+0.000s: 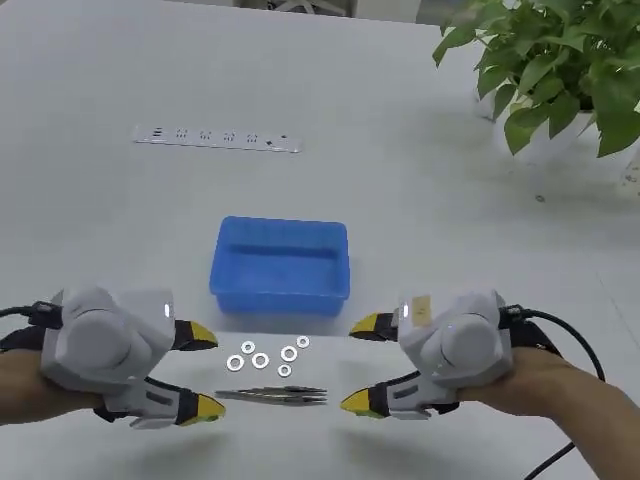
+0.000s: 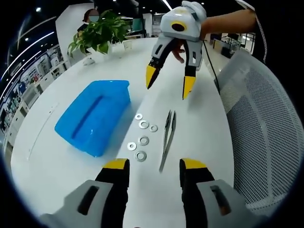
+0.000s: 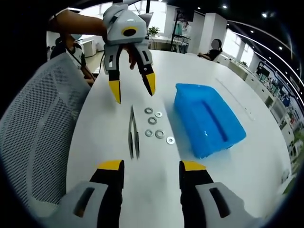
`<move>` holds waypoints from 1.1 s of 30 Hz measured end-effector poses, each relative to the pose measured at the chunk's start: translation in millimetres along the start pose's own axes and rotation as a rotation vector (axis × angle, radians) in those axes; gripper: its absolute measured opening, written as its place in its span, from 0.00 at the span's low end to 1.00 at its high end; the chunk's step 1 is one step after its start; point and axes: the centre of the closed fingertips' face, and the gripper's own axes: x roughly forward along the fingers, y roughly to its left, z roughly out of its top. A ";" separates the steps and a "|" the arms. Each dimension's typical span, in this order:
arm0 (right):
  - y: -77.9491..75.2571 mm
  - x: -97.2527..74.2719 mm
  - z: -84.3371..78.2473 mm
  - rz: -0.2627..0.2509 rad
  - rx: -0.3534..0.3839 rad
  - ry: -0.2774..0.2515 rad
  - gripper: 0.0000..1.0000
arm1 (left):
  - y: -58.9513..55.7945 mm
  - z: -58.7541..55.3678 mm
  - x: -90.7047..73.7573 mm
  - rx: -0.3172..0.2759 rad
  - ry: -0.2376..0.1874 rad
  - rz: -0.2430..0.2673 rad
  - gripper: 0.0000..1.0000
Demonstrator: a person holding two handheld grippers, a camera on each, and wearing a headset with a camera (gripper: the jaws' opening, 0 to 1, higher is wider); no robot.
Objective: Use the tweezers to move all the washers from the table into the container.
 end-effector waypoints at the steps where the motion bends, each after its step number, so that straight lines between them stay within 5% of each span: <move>1: 0.2 1.6 0.5 0.002 -0.003 -0.001 0.46 | -0.8 -0.7 1.2 -0.001 0.001 -0.005 0.45; 33: 23.9 40.0 7.6 0.125 -0.082 0.042 0.16 | -5.3 -13.2 18.7 0.038 0.069 -0.057 0.16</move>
